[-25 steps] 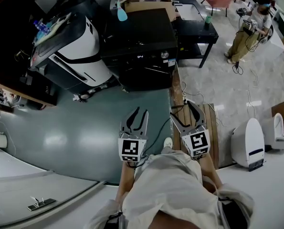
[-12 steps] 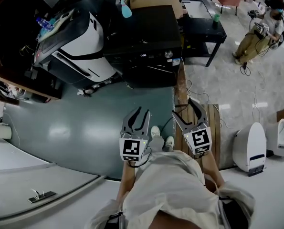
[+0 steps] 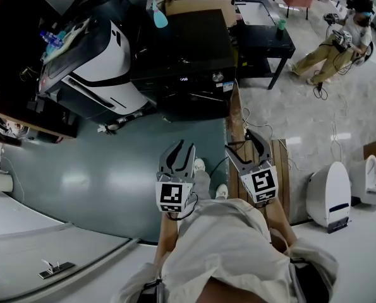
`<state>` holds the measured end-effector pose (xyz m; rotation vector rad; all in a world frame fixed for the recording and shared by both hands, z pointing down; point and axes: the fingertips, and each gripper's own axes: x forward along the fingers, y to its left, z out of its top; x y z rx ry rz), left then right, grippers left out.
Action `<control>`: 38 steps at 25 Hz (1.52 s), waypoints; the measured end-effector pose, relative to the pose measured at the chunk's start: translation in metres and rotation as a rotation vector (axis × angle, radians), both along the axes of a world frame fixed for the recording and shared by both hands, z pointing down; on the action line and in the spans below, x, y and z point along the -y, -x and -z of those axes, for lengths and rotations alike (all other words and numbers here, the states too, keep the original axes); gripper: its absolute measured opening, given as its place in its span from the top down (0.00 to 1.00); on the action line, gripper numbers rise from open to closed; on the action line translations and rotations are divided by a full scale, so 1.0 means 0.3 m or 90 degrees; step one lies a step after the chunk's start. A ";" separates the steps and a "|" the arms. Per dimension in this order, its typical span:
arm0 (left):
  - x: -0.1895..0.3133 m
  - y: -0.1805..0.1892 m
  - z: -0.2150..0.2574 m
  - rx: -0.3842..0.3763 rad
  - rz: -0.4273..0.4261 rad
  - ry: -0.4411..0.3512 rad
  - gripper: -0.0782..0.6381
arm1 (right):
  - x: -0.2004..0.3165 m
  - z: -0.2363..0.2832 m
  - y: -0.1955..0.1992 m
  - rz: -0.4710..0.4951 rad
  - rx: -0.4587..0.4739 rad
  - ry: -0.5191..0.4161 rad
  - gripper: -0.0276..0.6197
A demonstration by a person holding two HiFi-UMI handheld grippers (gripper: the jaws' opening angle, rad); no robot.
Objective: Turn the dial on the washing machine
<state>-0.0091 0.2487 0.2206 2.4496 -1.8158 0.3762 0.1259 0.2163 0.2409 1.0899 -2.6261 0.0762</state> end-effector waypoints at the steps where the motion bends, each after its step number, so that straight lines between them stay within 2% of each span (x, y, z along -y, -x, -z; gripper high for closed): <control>1: 0.017 0.003 -0.002 0.000 -0.002 -0.001 0.72 | 0.015 0.000 0.004 -0.002 -0.001 -0.001 0.46; 19: 0.337 0.122 -0.033 -0.020 -0.078 0.002 0.72 | 0.272 -0.022 0.136 -0.064 -0.025 0.013 0.46; 38: 0.548 0.307 -0.030 -0.050 -0.140 -0.014 0.72 | 0.450 -0.006 0.346 -0.115 -0.048 0.007 0.47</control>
